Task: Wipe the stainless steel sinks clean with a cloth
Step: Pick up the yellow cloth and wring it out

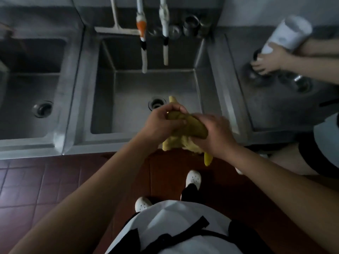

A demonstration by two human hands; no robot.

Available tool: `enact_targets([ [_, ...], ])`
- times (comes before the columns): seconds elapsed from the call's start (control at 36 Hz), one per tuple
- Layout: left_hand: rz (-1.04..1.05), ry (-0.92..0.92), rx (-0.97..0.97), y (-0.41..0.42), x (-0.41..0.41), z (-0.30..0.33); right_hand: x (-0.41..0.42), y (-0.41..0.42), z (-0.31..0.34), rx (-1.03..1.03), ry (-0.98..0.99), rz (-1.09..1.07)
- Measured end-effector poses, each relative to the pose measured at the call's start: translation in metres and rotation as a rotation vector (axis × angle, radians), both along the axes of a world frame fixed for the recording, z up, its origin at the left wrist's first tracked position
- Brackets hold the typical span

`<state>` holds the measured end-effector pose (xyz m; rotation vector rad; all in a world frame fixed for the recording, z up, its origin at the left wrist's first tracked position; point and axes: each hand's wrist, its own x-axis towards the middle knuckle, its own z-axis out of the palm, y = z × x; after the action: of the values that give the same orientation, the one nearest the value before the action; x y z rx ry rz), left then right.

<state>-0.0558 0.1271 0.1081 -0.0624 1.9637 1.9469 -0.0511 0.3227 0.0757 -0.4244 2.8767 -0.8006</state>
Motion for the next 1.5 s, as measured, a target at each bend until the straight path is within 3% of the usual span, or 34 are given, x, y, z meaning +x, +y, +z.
enact_targets([
  [0.08,0.029,0.073,0.028,-0.05,0.017,0.033,0.001,-0.05,0.027,-0.08,0.106,0.023],
  [0.19,0.099,0.13,0.02,-0.13,0.043,0.054,-0.009,-0.125,0.054,-0.158,0.028,0.074],
  [0.25,0.134,0.195,-0.153,-0.172,0.059,0.052,-0.013,-0.166,0.062,-0.152,0.014,0.145],
  [0.36,0.242,0.353,-0.797,-0.25,0.097,0.039,-0.01,-0.248,0.072,-0.037,-0.012,0.329],
  [0.47,0.199,0.393,-0.932,-0.314,0.128,0.032,0.004,-0.328,0.08,0.078,-0.061,0.551],
  [0.61,0.284,0.312,-0.89,-0.384,0.155,0.027,0.004,-0.424,0.085,0.067,-0.148,0.71],
  [0.75,0.653,0.208,-0.705,-0.459,0.177,0.024,-0.013,-0.527,0.082,0.047,-0.208,0.938],
  [0.97,1.057,0.123,-0.661,-0.592,0.201,0.049,-0.037,-0.71,0.096,-0.195,-0.592,1.271],
  [1.17,1.304,0.091,-0.67,-0.704,0.241,0.068,-0.018,-0.87,0.104,-0.293,-0.861,1.395],
  [1.25,1.399,0.072,-0.679,-0.754,0.264,0.064,0.007,-0.939,0.105,-0.261,-0.783,1.437],
  [1.36,1.482,0.053,-0.7,-0.833,0.296,0.047,0.05,-1.032,0.1,-0.202,-0.45,1.486],
  [1.5,1.697,0.159,-0.445,-0.933,0.325,0.02,0.102,-1.13,0.105,-0.169,-0.214,1.497],
])
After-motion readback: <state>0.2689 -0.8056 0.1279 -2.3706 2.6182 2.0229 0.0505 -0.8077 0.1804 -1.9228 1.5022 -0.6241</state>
